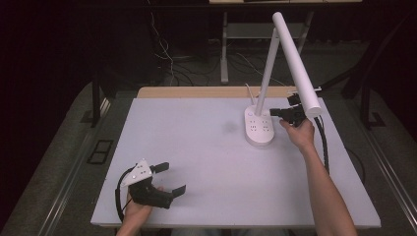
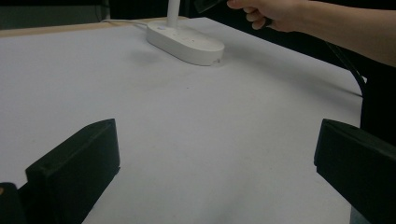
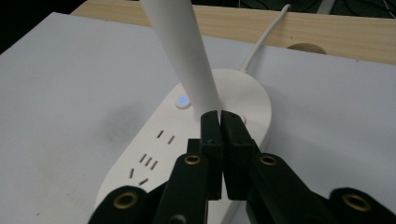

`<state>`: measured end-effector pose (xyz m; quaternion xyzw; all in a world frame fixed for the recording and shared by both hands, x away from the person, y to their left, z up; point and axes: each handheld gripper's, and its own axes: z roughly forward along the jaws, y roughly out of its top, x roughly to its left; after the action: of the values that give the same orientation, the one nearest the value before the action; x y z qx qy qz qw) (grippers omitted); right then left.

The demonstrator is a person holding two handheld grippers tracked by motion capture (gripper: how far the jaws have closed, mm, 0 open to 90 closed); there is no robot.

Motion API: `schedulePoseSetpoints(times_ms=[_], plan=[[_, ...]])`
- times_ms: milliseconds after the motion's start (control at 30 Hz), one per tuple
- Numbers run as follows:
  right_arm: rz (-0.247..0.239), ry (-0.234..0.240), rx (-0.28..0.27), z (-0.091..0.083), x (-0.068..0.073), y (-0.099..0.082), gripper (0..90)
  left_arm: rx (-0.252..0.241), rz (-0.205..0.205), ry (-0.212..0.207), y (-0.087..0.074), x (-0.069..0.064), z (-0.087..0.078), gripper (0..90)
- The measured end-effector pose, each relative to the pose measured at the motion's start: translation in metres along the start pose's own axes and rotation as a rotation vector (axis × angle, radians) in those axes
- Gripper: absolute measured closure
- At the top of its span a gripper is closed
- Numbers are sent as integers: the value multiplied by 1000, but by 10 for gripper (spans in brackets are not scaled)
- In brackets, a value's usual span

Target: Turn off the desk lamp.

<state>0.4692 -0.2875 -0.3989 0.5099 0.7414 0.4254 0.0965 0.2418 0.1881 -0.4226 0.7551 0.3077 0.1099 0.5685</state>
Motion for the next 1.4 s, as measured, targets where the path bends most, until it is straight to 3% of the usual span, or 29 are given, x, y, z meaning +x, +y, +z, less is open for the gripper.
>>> schedulePoseSetpoints(times_ms=[133,267,400,567,700,767,800,867,1200,1400], plan=[[-9,11,-6,-12,4,-1,851,1,3,-4,0,-1,1,0],[12,38,-20,-25,11,-5,708,2,2,-5,0,-1,1,0],[21,32,-38,-37,20,-11,572,2,1,-6,0,-1,1,0],[53,37,-66,-53,29,-17,369,1,1,-7,0,-1,1,0],[19,63,-72,-65,38,-22,108,-2,1,-7,0,-1,1,0],[19,56,-80,-71,44,-26,70,-1,1,-8,0,-1,1,0],[25,66,-79,-73,47,-28,0,-1,1,-7,0,-1,1,0],[24,90,-82,-78,51,-33,6,-3,-1,-7,0,-1,1,0],[-48,109,-120,-107,80,-60,7,-7,-2,-3,0,-1,0,0],[-69,147,-157,-121,92,-82,7,-5,-2,0,0,-1,0,0]])
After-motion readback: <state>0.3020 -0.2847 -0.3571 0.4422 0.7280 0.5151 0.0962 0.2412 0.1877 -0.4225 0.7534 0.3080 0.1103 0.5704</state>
